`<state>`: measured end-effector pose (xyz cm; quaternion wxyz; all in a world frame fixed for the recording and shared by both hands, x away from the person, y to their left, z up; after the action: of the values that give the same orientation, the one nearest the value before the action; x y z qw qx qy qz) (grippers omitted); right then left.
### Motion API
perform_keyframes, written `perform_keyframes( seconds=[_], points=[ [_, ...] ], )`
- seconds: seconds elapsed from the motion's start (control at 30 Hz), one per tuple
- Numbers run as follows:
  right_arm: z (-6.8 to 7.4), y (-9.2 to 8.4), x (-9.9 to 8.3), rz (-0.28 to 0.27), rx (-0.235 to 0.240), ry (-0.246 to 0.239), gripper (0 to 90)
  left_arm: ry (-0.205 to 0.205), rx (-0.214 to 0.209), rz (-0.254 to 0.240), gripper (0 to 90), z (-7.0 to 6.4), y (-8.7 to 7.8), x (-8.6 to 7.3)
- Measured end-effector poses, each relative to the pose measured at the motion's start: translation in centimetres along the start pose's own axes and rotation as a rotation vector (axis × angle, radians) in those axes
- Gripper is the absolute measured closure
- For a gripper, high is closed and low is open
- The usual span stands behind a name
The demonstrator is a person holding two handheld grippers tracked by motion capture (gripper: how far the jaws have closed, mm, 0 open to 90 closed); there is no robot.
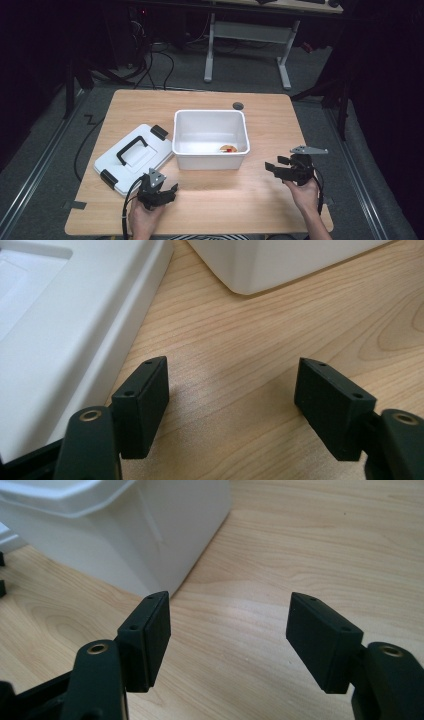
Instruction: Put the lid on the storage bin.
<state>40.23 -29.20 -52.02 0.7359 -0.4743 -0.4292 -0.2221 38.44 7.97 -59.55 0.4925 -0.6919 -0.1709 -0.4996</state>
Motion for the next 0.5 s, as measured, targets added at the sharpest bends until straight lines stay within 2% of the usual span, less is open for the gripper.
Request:
perform_keyframes(
  seconds=[0.27,0.5],
  points=[
    [-0.4,0.9,-2.0,0.018,-0.025,-0.002,34.4,-0.001,0.001,0.000,30.7,0.0,0.0,0.0],
    [-1.0,1.8,-3.7,0.029,-0.066,-0.001,34.3,-0.003,0.002,0.000,30.9,0.0,0.0,0.0]
  ],
)
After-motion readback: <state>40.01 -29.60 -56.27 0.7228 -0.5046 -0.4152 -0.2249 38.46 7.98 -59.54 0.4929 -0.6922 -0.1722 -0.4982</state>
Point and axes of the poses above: each handheld gripper's, and its own axes: y roughly forward along the jaws, x roughly out of its top, z roughly to its left, the point moved 9 cm from there along y, roughly forward along the jaws, and after that the axes turned 11 degrees about -z, right-handed, at the moved point
